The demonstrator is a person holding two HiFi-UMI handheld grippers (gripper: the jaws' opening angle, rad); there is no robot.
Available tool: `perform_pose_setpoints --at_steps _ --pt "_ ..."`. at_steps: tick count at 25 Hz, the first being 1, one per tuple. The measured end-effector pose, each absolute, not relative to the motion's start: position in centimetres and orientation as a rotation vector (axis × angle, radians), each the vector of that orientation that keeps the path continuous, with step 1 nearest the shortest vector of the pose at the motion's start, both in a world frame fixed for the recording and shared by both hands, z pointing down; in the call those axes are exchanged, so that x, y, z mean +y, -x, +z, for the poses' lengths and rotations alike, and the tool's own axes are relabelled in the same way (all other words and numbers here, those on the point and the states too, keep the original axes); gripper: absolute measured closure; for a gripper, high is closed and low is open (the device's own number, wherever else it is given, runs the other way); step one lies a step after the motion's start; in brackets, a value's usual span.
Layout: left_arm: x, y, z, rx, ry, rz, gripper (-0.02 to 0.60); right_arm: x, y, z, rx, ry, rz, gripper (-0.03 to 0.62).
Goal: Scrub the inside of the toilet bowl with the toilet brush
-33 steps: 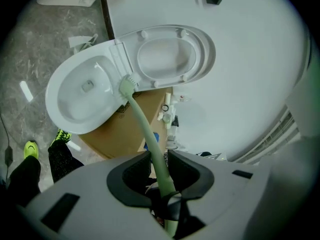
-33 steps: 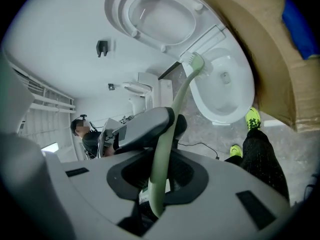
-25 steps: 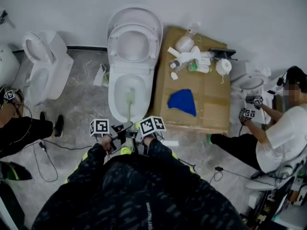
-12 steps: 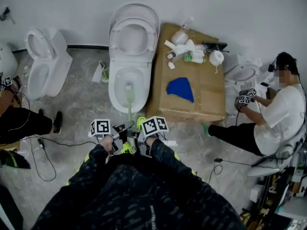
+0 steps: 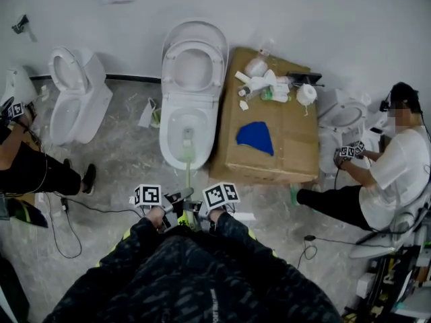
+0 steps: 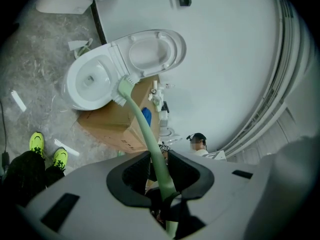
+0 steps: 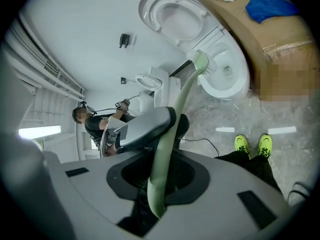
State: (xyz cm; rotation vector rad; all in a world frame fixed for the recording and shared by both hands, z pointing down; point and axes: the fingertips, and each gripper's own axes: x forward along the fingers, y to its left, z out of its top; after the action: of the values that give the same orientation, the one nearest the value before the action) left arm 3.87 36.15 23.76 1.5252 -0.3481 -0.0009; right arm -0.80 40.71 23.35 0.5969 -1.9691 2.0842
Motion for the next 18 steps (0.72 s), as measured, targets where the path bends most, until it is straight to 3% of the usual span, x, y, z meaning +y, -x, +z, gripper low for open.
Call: perform_pose_setpoints --at_steps 18 --pt "35.8 -5.1 21.5 -0.339 -1.587 -0.011 0.472 40.4 -0.1 21.4 -2.086 -0.565 2.059 0.534"
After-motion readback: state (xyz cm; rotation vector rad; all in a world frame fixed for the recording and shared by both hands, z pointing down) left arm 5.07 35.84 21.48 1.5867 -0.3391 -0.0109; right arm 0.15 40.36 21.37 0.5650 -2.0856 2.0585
